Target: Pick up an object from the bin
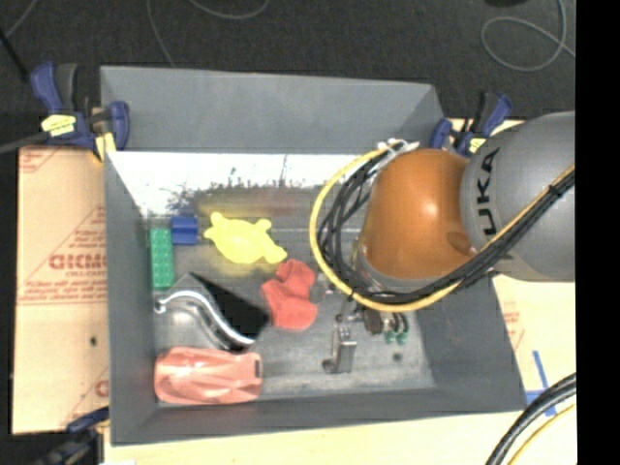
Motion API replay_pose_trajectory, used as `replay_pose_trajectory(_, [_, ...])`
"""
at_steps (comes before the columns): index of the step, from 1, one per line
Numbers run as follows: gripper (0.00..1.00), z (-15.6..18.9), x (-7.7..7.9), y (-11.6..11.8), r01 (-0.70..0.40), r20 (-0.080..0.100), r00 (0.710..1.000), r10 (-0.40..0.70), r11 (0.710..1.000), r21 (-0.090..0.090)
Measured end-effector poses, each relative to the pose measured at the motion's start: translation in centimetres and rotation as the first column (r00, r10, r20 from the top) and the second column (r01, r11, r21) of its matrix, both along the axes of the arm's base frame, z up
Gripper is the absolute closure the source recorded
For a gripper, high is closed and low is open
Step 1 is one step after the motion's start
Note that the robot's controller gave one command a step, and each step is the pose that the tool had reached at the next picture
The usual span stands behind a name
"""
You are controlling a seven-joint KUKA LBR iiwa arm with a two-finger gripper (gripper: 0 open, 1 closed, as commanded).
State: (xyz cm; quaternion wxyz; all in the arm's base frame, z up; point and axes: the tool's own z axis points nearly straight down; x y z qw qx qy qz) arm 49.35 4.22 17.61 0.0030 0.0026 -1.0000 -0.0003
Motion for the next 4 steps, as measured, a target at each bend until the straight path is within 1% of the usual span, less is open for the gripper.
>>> replay_pose_trajectory(1, [0.0, 0.4, 0.2, 0.0, 0.002, 0.008, 1.0, -0.002, 1.0, 0.0])
replay_pose_trajectory(2, [0.0, -4.4, 3.9, -0.6, -0.138, 0.012, 0.99, 0.138, 0.99, -0.001])
replay_pose_trajectory(3, [0.0, -4.9, 5.8, -0.9, -0.164, 0.006, 0.987, 0.164, 0.987, 0.0])
replay_pose_trajectory(4, [0.0, -4.4, 7.4, -0.7, -0.32, 0.015, 0.947, 0.32, 0.947, -0.003])
